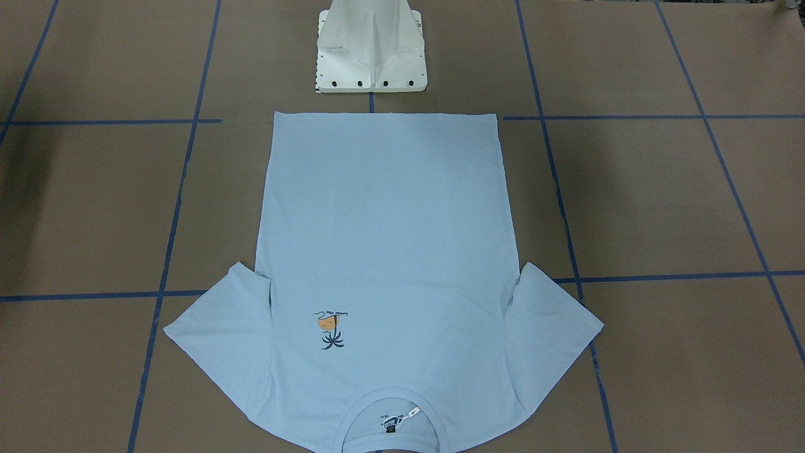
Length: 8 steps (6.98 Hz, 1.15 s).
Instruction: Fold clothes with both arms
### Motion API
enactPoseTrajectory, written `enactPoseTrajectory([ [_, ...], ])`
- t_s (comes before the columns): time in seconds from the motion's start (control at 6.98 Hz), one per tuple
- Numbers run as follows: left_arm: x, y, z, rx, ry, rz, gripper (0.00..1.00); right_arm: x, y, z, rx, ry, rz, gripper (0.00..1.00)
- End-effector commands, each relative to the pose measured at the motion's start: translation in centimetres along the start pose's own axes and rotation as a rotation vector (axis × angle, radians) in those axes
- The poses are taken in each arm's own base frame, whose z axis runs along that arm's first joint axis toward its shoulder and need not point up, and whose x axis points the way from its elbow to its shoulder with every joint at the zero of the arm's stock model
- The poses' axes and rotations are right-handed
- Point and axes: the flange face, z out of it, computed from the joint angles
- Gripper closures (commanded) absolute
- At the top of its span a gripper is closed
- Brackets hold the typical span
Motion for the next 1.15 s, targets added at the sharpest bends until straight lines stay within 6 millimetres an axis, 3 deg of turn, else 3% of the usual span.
enactPoseTrajectory([
  [0.0,2.2,-0.6,-1.6,0.031,-0.013,0.045,0.0,0.0,-0.1,0.0,0.001,0.003,-0.003,0.0],
  [0.14,2.7,-0.7,-1.8,0.032,-0.014,0.045,0.0,0.2,0.0,0.2,-0.004,0.003,0.002,0.0],
  [0.43,1.2,1.3,-0.9,0.015,-0.06,0.025,0.0,0.1,-0.1,0.1,0.007,0.003,-0.01,0.0],
  [0.72,1.3,1.3,-0.7,0.014,-0.059,0.036,0.0,-0.5,-0.4,0.8,0.056,-0.001,-0.091,0.0],
  [1.0,2.4,0.9,-1.3,0.026,-0.056,0.056,0.0,-6.2,-2.6,5.1,0.079,-0.02,-0.121,0.0],
])
